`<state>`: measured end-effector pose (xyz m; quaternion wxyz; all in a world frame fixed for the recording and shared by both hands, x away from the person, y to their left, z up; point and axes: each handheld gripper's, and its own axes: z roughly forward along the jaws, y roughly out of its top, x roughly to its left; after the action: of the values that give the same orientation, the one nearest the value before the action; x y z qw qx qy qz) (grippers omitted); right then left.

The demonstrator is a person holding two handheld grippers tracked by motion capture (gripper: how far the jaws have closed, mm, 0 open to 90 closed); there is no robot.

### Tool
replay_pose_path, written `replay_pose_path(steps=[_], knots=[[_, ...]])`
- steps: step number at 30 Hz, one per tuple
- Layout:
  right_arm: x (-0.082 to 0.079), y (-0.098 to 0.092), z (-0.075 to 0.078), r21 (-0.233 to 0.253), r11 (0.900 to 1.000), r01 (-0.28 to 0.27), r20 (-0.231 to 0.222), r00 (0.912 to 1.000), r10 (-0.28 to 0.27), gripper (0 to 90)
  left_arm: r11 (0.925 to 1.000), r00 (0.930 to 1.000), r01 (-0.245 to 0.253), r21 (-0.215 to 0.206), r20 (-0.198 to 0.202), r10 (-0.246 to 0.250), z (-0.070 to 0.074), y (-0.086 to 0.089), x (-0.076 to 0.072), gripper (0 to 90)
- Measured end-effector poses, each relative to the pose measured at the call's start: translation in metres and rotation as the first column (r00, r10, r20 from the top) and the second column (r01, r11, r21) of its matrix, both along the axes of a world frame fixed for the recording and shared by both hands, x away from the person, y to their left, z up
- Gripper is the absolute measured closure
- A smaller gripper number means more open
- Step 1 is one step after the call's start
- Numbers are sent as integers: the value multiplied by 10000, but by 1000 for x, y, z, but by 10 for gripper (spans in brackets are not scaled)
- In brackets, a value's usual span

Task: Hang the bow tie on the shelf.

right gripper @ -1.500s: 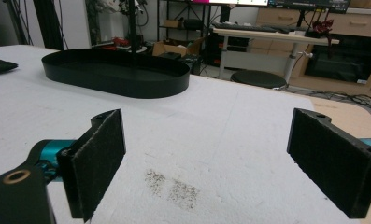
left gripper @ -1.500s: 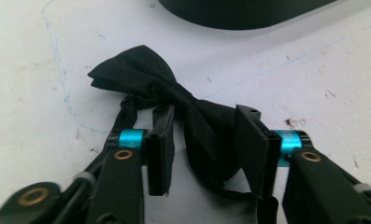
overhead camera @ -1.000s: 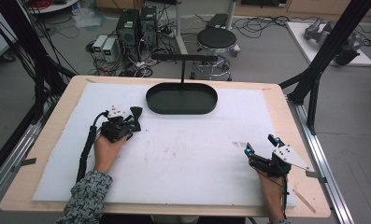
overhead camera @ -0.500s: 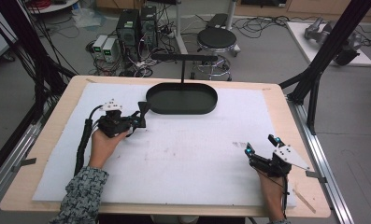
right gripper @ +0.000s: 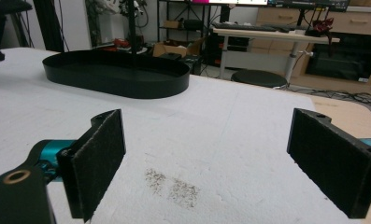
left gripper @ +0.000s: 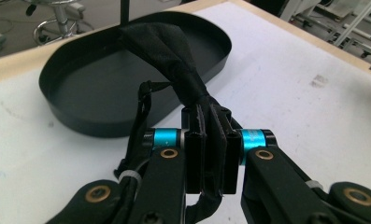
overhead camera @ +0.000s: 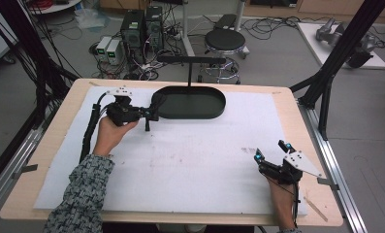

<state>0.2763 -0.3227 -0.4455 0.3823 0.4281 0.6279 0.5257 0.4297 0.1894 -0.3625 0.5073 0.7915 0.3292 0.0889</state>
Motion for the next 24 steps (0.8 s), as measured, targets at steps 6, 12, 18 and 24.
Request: replay_pose_path(steps=[6,12,18,24], knots=[[0,0,0,-32,10000,19,2,10000,-19,107,9991,9992,374,-177,137,-372,18,-4,15,841],[0,0,0,25,10000,20,-29,10000,-20,107,9975,9975,682,-206,198,-678,31,-14,28,841],[0,-1,0,56,10000,20,-42,10000,-19,106,9948,9944,1008,-152,324,-1002,41,-20,40,838],[0,0,0,5,10000,30,-16,10000,-30,107,9924,9924,1194,-304,350,-1184,48,-20,50,838]])
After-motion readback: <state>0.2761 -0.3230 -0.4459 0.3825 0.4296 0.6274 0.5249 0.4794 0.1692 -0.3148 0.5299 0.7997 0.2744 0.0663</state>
